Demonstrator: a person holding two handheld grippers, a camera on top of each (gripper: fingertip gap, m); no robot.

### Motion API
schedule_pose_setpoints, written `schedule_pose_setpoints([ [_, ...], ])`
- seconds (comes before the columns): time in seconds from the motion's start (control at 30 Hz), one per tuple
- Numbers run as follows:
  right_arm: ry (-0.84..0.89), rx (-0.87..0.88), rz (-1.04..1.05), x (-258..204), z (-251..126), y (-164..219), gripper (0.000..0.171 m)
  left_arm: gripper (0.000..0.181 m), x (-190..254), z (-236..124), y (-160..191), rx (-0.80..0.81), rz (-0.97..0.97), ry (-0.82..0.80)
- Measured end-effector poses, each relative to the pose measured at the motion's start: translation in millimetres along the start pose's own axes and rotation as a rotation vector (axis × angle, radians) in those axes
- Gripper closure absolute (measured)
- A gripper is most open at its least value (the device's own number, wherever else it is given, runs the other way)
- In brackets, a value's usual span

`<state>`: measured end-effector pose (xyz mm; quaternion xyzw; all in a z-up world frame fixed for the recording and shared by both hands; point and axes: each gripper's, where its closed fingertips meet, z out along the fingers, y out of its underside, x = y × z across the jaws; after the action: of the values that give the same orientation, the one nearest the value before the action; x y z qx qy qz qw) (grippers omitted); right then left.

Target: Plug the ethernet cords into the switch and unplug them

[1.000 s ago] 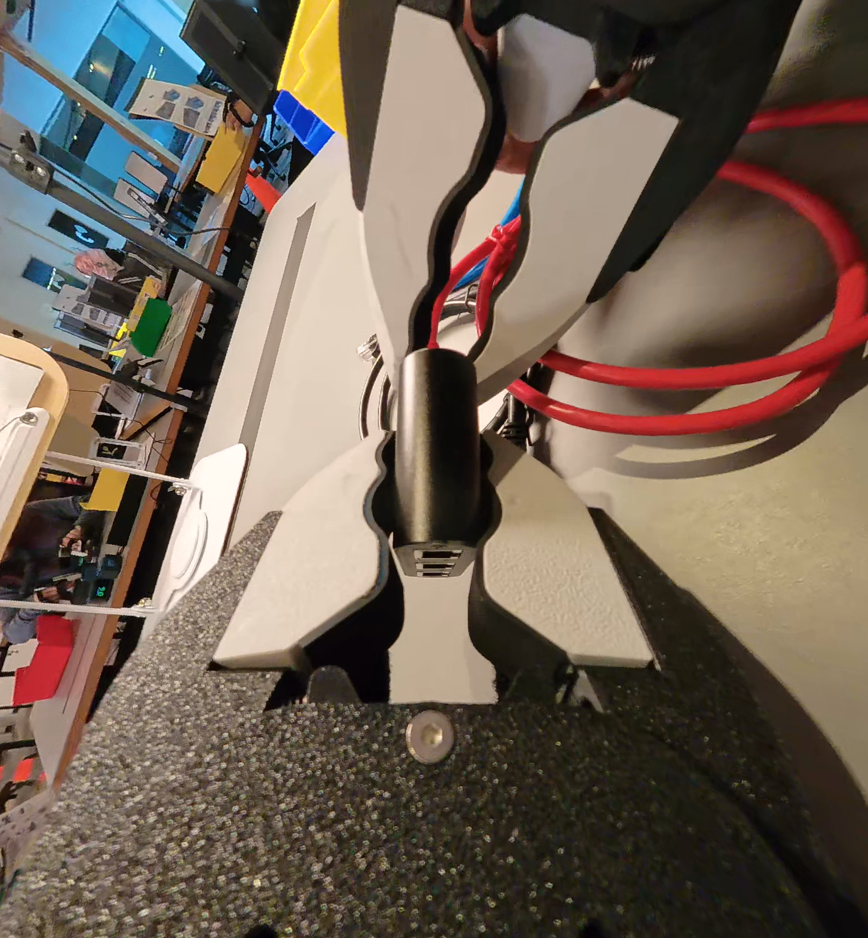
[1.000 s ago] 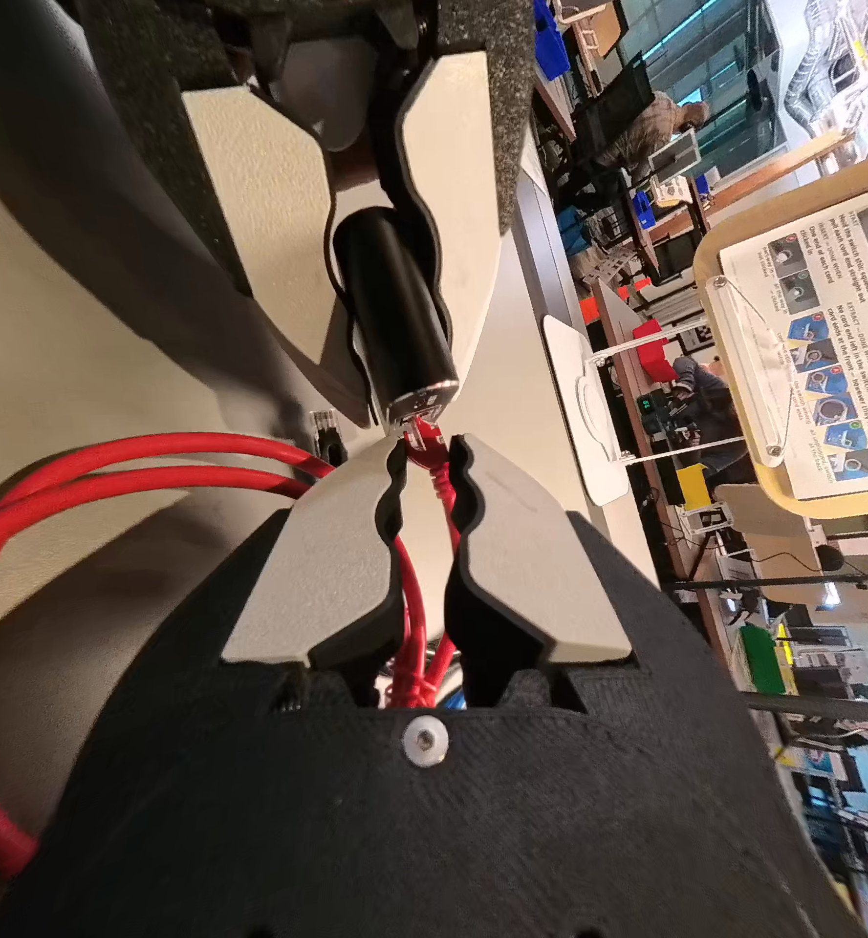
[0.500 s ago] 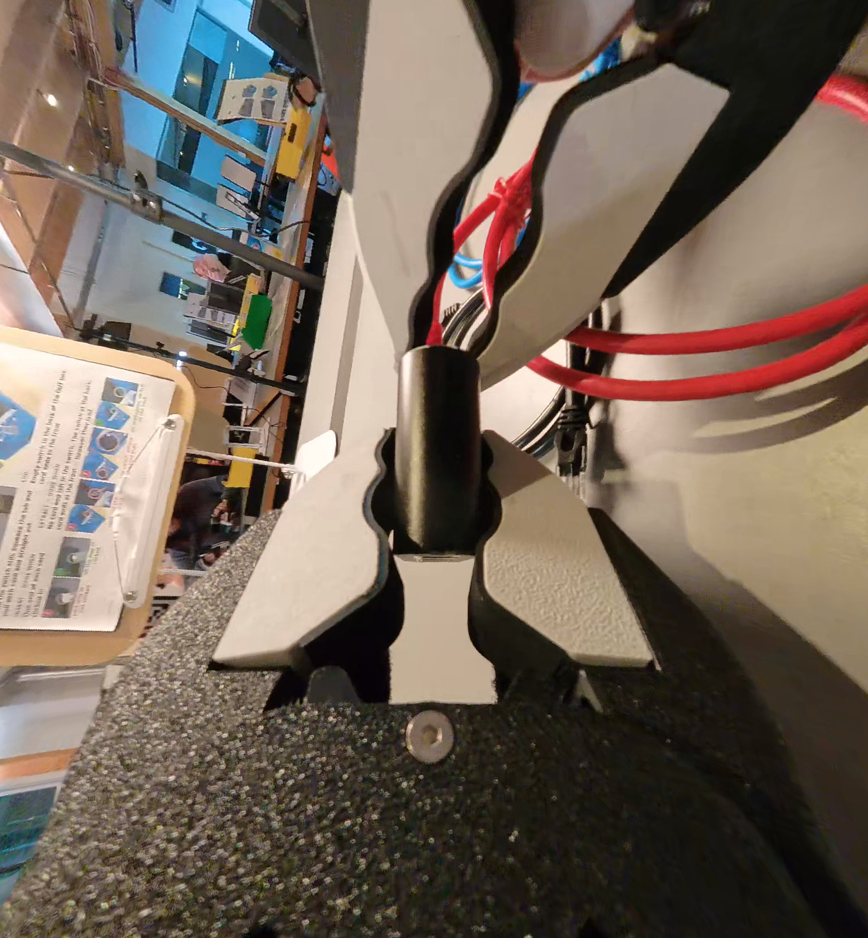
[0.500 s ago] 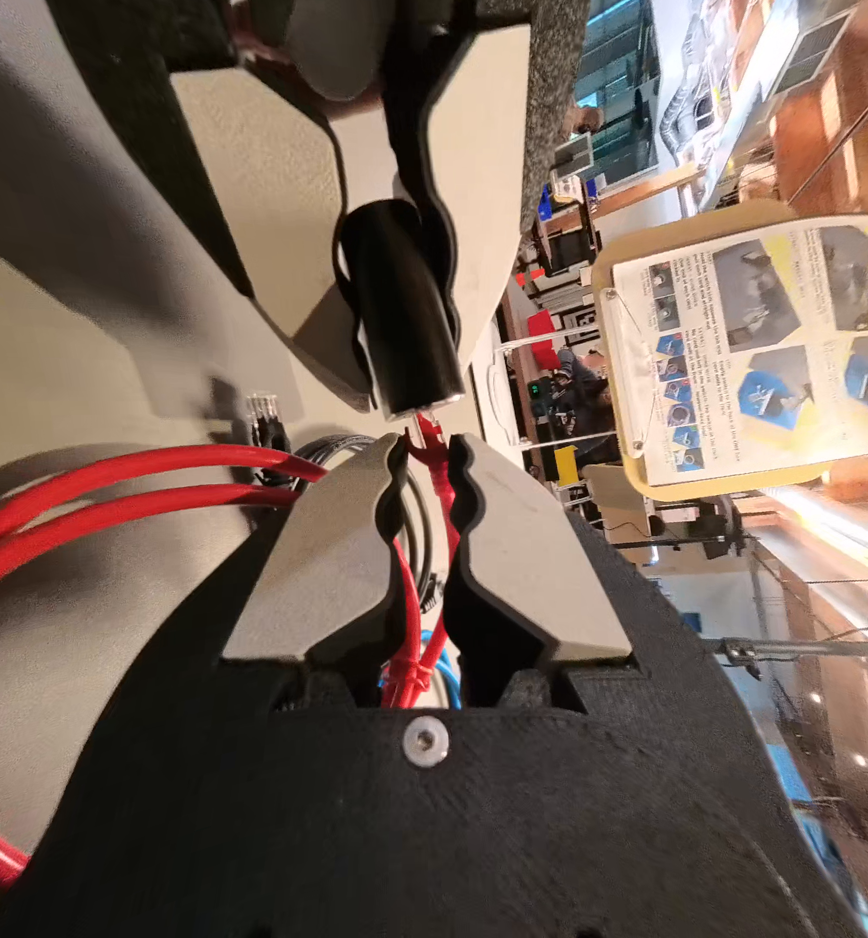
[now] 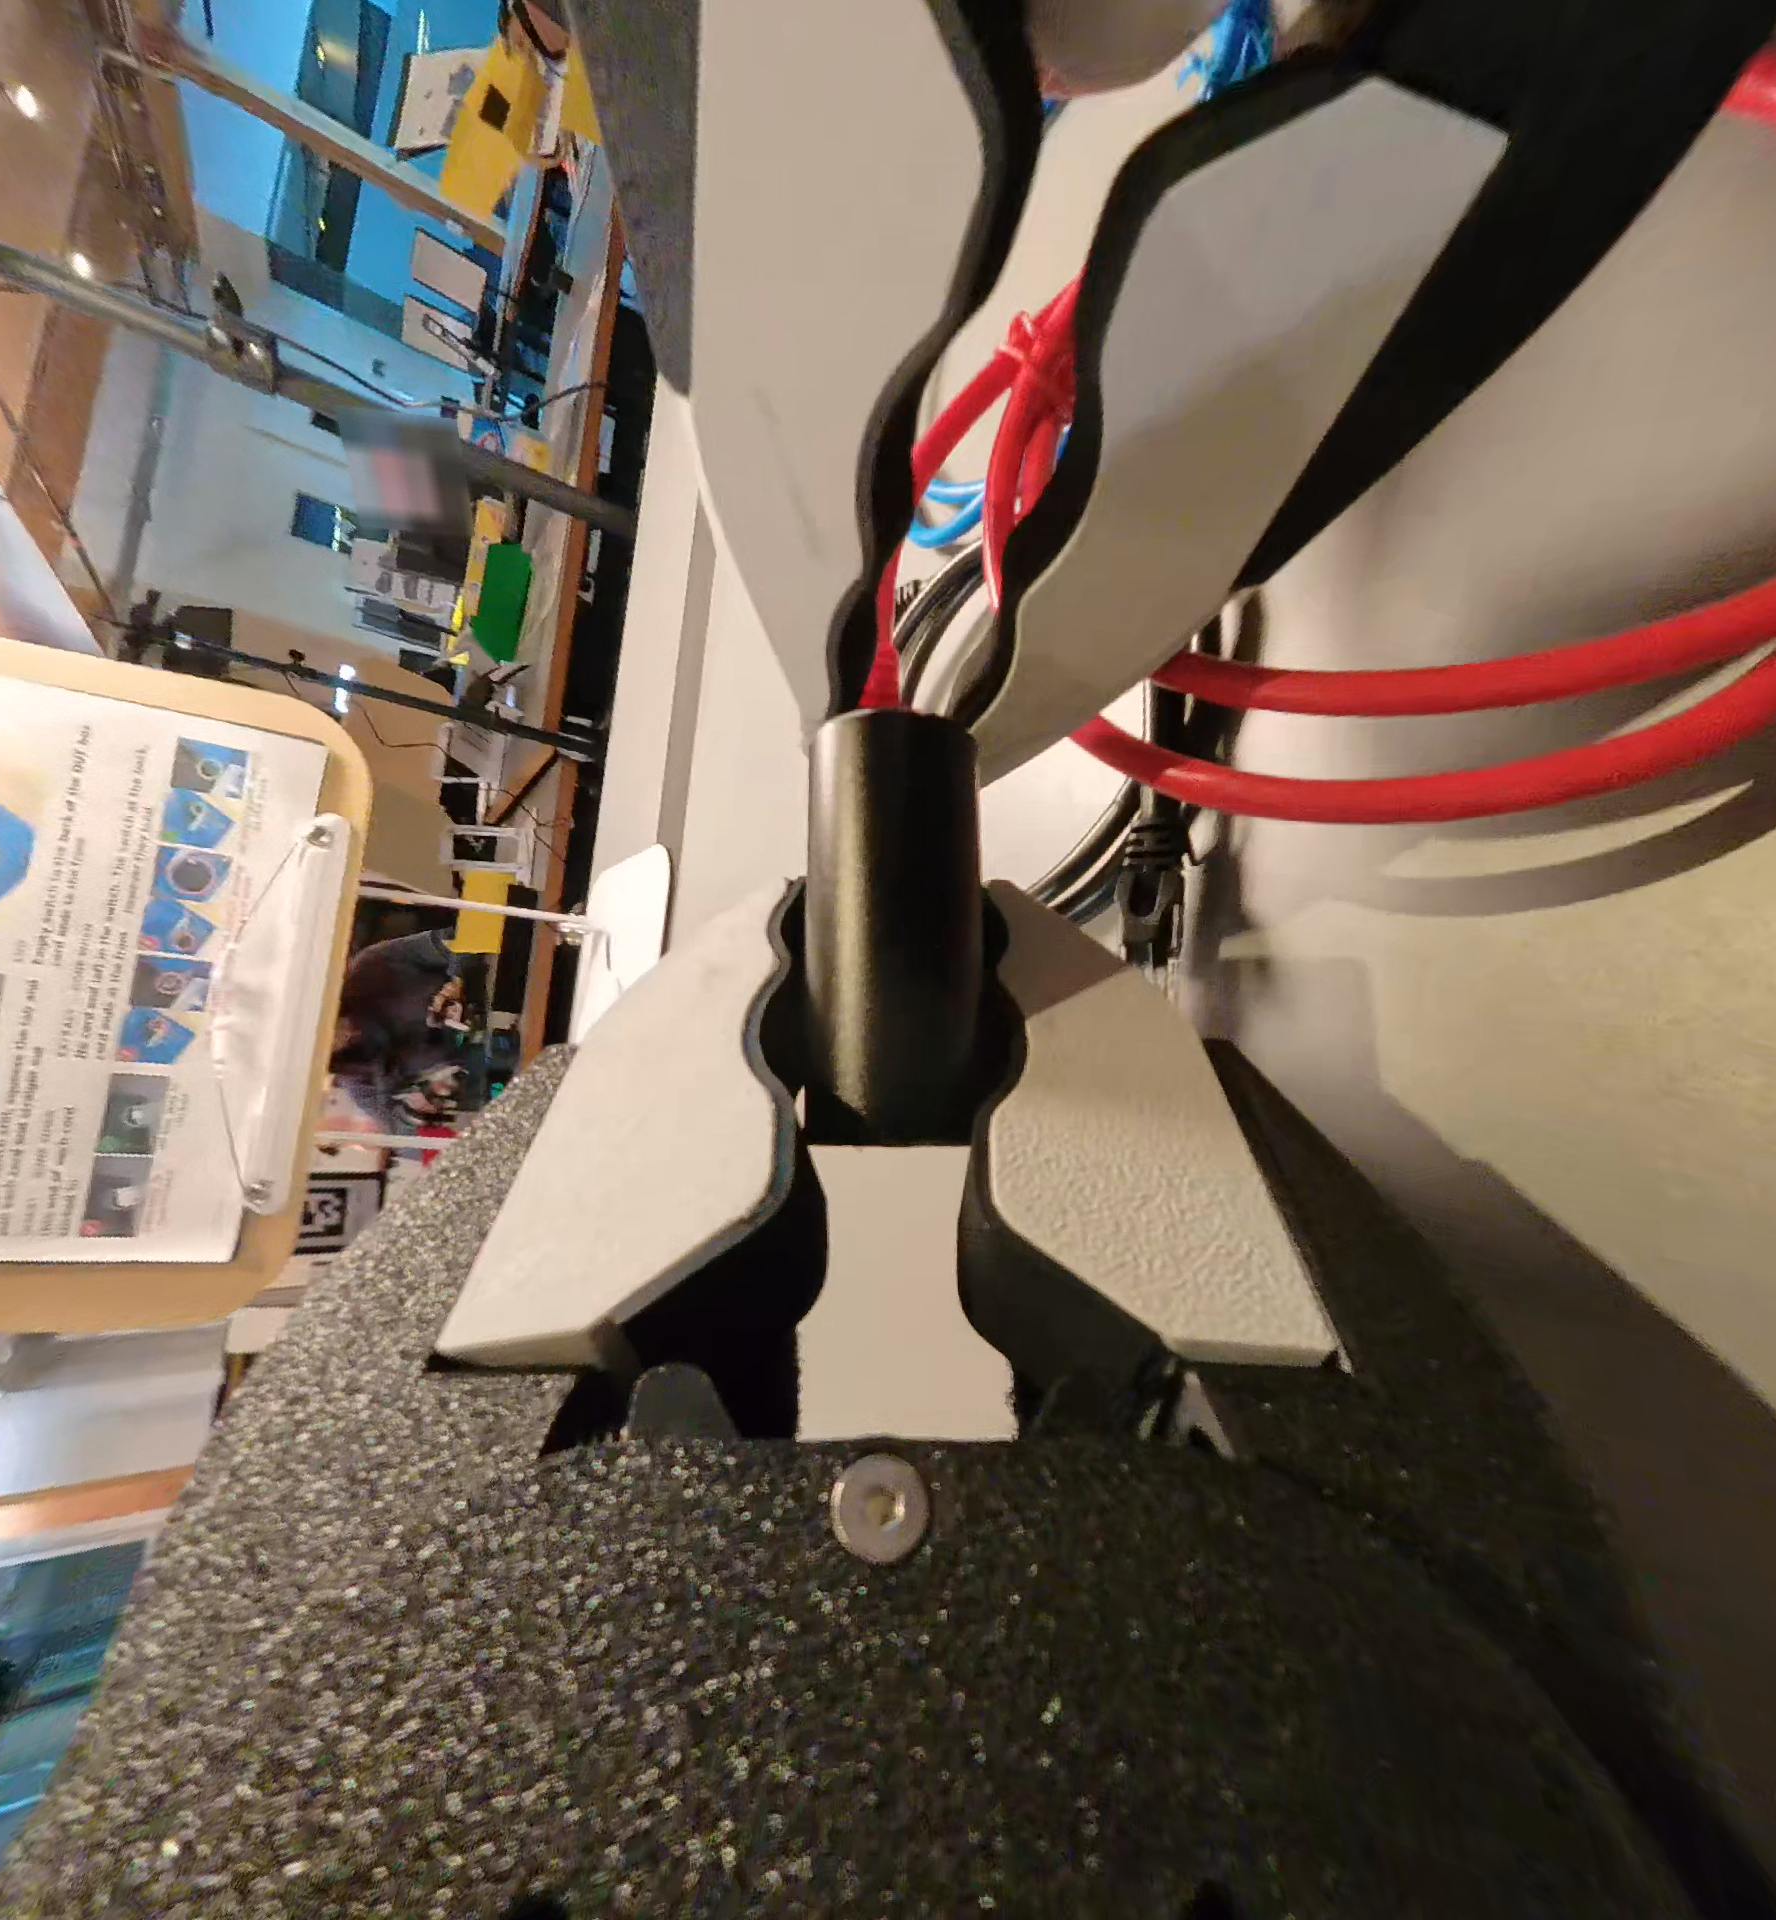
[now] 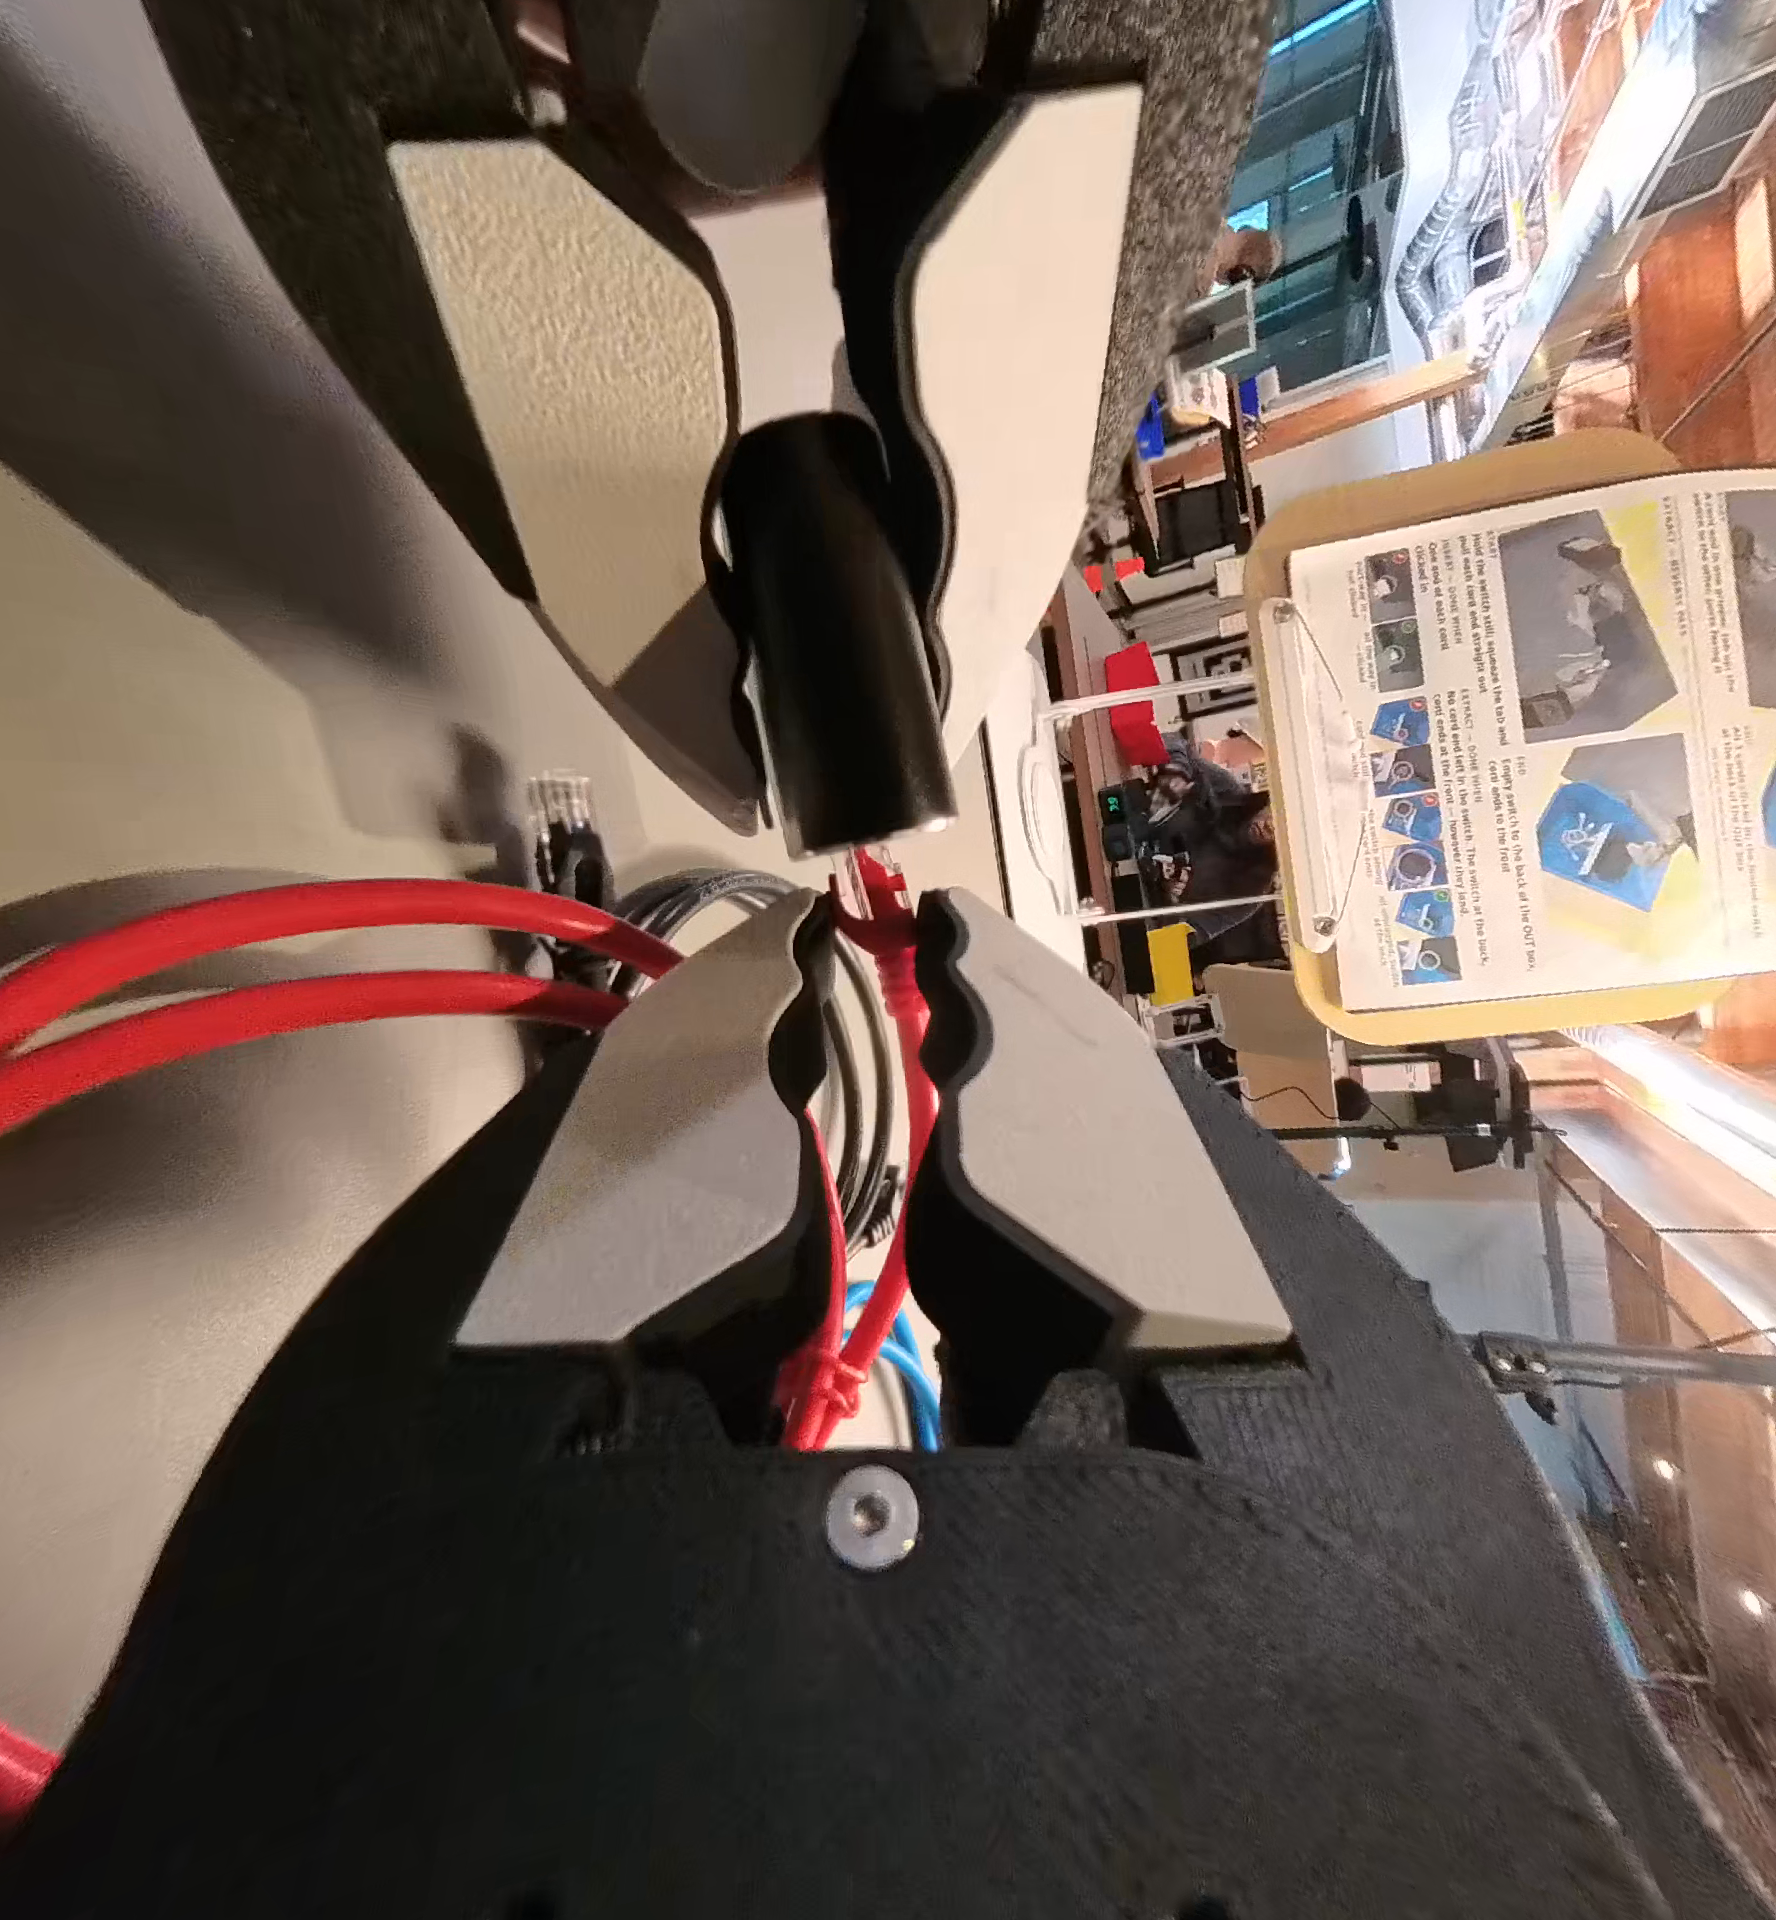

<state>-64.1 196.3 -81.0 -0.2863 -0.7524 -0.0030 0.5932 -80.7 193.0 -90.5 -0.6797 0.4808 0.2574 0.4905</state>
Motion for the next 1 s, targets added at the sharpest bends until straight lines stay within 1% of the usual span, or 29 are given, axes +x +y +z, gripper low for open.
schedule_pose_setpoints([
  [0.03, -0.005, -0.002, 0.015, -0.9, 0.8, 0.8, 0.155, 0.152, 1.3, 1.0, 0.6, 0.001, -0.031, 0.010],
  [0.13, -0.044, 0.032, 0.170, 2.0, 1.6, 2.4, 0.154, 0.153, 3.4, 3.5, -1.7, 0.059, -0.277, 0.080],
  [0.2, -0.108, 0.062, 0.325, 1.5, 2.3, 4.1, 0.154, 0.153, 4.8, 5.1, -2.7, 0.072, -0.336, 0.102],
  [0.27, -0.149, 0.078, 0.391, -0.2, 3.7, 5.4, 0.154, 0.153, 6.5, 6.4, -1.9, 0.068, -0.361, 0.118],
  [0.3, -0.152, 0.079, 0.390, -0.4, 4.1, 5.5, 0.154, 0.152, 6.2, 6.5, -1.3, 0.060, -0.337, 0.111],
  [0.33, -0.143, 0.074, 0.354, -0.3, 4.1, 5.5, 0.154, 0.152, 5.0, 6.1, -0.3, 0.041, -0.271, 0.085],
  [0.4, -0.106, 0.064, 0.238, 1.3, 2.8, 4.9, 0.154, 0.152, 1.7, 4.6, 0.0, -0.003, -0.129, 0.028],
  [0.43, -0.084, 0.058, 0.170, 2.5, 1.9, 4.5, 0.154, 0.152, 0.0, 3.8, -0.4, -0.017, -0.088, 0.009],
  [0.5, -0.028, 0.025, 0.029, 4.5, 0.2, 2.9, 0.155, 0.152, -0.9, 3.9, 2.2, -0.030, -0.085, 0.008],
  [0.57, 0.005, 0.009, -0.041, 3.6, -0.6, -0.5, 0.155, 0.152, 1.9, 4.9, 7.3, -0.015, -0.142, 0.040],
  [0.6, -0.011, 0.025, -0.005, 3.4, -0.5, -1.3, 0.155, 0.152, 2.8, 5.0, 7.6, 0.008, -0.176, 0.056],
  [0.67, -0.069, 0.056, 0.127, 5.3, -0.1, -0.3, 0.155, 0.152, 0.0, 3.9, 4.4, 0.023, -0.181, 0.045],
  [0.7, -0.081, 0.056, 0.155, 6.0, 0.2, 0.7, 0.154, 0.152, -0.8, 3.6, 3.0, 0.024, -0.177, 0.036],
  [0.8, -0.074, 0.032, 0.124, 2.2, 2.1, 2.3, 0.155, 0.152, 3.0, 4.9, 3.8, 0.023, -0.160, 0.050],
  [0.87, -0.125, 0.087, 0.162, -2.3, 2.1, -0.7, 0.155, 0.153, 7.1, 2.8, 0.6, 0.104, -0.175, 0.086],
  [0.93, -0.184, 0.143, 0.243, -4.3, 1.9, -3.5, 0.154, 0.153, 5.6, -1.9, -8.7, 0.236, -0.255, 0.107],
  [1.0, -0.210, 0.174, 0.302, -3.0, 2.3, -3.3, 0.154, 0.151, 3.8, -1.2, -10.5, 0.261, -0.301, 0.112],
])
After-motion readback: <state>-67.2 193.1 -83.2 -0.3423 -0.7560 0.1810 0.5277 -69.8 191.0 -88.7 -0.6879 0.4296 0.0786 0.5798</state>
